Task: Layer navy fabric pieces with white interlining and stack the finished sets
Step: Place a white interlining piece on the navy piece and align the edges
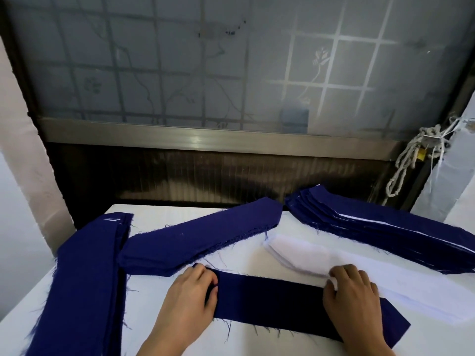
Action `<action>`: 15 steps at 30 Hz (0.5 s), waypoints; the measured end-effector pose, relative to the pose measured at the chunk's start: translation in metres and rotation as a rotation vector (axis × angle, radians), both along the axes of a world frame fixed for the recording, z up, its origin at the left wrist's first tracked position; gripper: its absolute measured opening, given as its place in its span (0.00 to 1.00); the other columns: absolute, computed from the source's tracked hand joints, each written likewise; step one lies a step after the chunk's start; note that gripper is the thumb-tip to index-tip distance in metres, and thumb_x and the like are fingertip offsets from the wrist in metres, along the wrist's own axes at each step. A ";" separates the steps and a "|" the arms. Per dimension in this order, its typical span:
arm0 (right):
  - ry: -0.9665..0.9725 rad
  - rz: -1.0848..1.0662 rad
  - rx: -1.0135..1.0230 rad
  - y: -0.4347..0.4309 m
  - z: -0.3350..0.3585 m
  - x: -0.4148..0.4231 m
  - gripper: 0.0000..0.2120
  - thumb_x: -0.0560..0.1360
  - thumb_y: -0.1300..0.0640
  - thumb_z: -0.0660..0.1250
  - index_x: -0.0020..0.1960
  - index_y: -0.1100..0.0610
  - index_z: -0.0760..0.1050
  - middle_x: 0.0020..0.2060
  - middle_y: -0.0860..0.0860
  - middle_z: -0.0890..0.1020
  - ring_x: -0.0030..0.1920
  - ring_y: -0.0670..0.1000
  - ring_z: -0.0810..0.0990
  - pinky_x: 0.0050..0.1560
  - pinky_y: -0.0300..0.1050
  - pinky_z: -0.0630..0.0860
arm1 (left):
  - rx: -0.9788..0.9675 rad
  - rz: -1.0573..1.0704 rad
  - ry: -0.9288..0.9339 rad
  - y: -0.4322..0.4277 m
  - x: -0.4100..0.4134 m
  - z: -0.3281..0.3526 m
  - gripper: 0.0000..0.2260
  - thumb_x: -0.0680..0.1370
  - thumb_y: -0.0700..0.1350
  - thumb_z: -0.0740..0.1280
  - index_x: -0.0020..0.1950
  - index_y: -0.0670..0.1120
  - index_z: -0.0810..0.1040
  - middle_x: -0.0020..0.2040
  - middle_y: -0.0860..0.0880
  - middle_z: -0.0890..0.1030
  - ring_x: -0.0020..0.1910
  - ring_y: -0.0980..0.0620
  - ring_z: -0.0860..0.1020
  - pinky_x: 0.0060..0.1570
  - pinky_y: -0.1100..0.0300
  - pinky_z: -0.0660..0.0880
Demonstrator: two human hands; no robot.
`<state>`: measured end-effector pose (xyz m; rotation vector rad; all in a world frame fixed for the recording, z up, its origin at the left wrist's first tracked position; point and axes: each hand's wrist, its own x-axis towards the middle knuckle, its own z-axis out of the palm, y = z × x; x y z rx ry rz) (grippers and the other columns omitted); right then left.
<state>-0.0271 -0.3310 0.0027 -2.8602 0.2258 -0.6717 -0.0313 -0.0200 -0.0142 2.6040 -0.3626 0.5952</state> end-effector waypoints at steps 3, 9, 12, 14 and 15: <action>-0.033 0.131 0.015 0.003 0.016 0.032 0.09 0.77 0.55 0.66 0.56 0.56 0.77 0.52 0.51 0.78 0.51 0.51 0.75 0.53 0.47 0.75 | 0.005 -0.003 -0.006 0.000 0.001 0.000 0.04 0.74 0.44 0.71 0.43 0.52 0.77 0.42 0.59 0.73 0.40 0.58 0.73 0.42 0.63 0.73; 0.241 0.261 0.021 0.007 0.019 0.084 0.07 0.80 0.58 0.56 0.50 0.57 0.73 0.47 0.52 0.76 0.48 0.52 0.73 0.50 0.45 0.73 | 0.001 0.009 -0.002 0.001 0.000 0.000 0.05 0.75 0.43 0.71 0.42 0.51 0.77 0.41 0.58 0.73 0.40 0.57 0.73 0.41 0.61 0.75; 0.358 0.258 -0.115 0.009 0.024 0.093 0.05 0.79 0.62 0.55 0.49 0.57 0.69 0.49 0.53 0.75 0.49 0.53 0.73 0.46 0.42 0.70 | -0.009 0.012 -0.002 -0.001 0.001 0.000 0.05 0.74 0.42 0.71 0.42 0.51 0.77 0.41 0.58 0.73 0.40 0.57 0.73 0.40 0.61 0.74; 0.435 0.264 -0.235 0.014 0.027 0.096 0.08 0.77 0.64 0.56 0.55 0.58 0.69 0.54 0.54 0.73 0.54 0.53 0.73 0.49 0.43 0.71 | -0.010 0.014 0.002 -0.001 0.001 0.001 0.06 0.74 0.43 0.72 0.42 0.52 0.77 0.41 0.59 0.73 0.40 0.57 0.73 0.40 0.62 0.74; 0.458 0.268 -0.293 0.017 0.028 0.097 0.11 0.77 0.65 0.57 0.59 0.58 0.69 0.56 0.55 0.73 0.56 0.54 0.73 0.52 0.44 0.73 | -0.009 0.014 0.004 -0.001 0.000 0.001 0.06 0.74 0.43 0.72 0.42 0.52 0.77 0.41 0.59 0.72 0.40 0.58 0.73 0.39 0.63 0.73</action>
